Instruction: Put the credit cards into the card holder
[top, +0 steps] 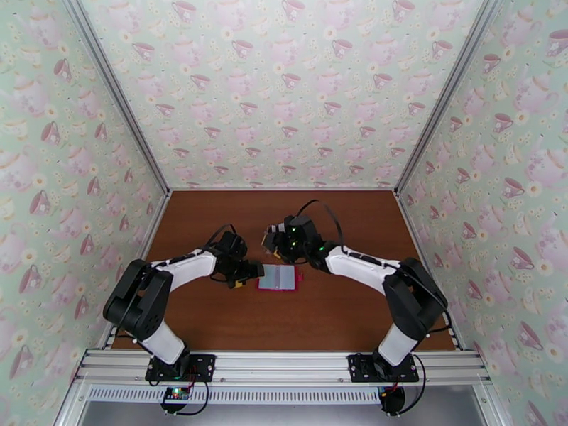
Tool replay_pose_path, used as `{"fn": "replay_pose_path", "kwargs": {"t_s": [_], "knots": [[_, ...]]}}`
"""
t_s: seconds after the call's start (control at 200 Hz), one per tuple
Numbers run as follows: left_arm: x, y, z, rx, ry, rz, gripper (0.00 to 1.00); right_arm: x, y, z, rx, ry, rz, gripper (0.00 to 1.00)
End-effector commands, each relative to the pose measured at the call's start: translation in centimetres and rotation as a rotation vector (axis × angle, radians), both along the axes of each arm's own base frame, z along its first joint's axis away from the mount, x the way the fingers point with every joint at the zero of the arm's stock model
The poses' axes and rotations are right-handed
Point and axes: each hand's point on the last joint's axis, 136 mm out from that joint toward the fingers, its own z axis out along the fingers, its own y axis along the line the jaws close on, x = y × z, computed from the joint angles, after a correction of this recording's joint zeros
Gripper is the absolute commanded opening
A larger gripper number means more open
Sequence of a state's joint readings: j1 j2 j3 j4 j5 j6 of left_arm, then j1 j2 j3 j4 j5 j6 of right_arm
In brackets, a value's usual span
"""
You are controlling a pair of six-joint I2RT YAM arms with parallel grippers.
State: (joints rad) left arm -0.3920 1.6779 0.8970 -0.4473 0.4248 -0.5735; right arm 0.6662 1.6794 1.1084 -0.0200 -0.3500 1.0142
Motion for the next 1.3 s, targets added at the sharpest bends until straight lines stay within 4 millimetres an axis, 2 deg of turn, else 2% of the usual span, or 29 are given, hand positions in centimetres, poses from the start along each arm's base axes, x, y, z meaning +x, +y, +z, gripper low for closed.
{"fn": "replay_pose_path", "kwargs": {"t_s": [0.0, 0.09, 0.11, 0.155, 0.376, 0.591, 0.731, 0.881, 0.987, 1.297], "knots": [[5.5, 3.0, -1.1, 0.129, -0.156, 0.059, 0.84, 0.7, -2.8, 0.4, -0.121, -0.029, 0.011, 0.53], [6.7, 2.6, -0.6, 0.104, -0.166, 0.063, 0.83, 1.8, -4.7, 0.9, -0.201, -0.047, -0.002, 0.54], [7.8, 2.2, 0.3, 0.092, -0.192, 0.064, 0.83, 2.0, -5.0, 0.9, -0.222, -0.047, -0.003, 0.54], [8.6, 1.8, 0.7, 0.079, -0.202, 0.061, 0.83, 2.4, -5.9, 0.7, -0.271, -0.039, -0.009, 0.55], [12.4, 0.8, 2.2, 0.034, -0.242, 0.085, 0.83, 4.8, -8.8, 1.6, -0.433, -0.118, -0.064, 0.61], [15.5, -0.6, 2.8, -0.022, -0.249, 0.079, 0.83, 6.2, -9.7, 1.4, -0.569, -0.159, -0.013, 0.64], [16.2, -1.6, 2.7, -0.066, -0.236, 0.067, 0.80, 6.9, -10.3, 0.2, -0.598, -0.124, -0.010, 0.62], [16.0, -2.1, 2.0, -0.058, -0.215, 0.052, 0.77, 7.6, -10.1, -0.9, -0.630, -0.122, 0.015, 0.59], [15.9, -2.4, 1.7, -0.060, -0.211, 0.050, 0.68, 8.1, -9.8, -1.6, -0.645, -0.115, 0.032, 0.55], [15.9, -3.5, 2.4, -0.106, -0.238, 0.046, 0.69, 8.8, -9.2, -2.4, -0.649, -0.110, 0.050, 0.52]]}}
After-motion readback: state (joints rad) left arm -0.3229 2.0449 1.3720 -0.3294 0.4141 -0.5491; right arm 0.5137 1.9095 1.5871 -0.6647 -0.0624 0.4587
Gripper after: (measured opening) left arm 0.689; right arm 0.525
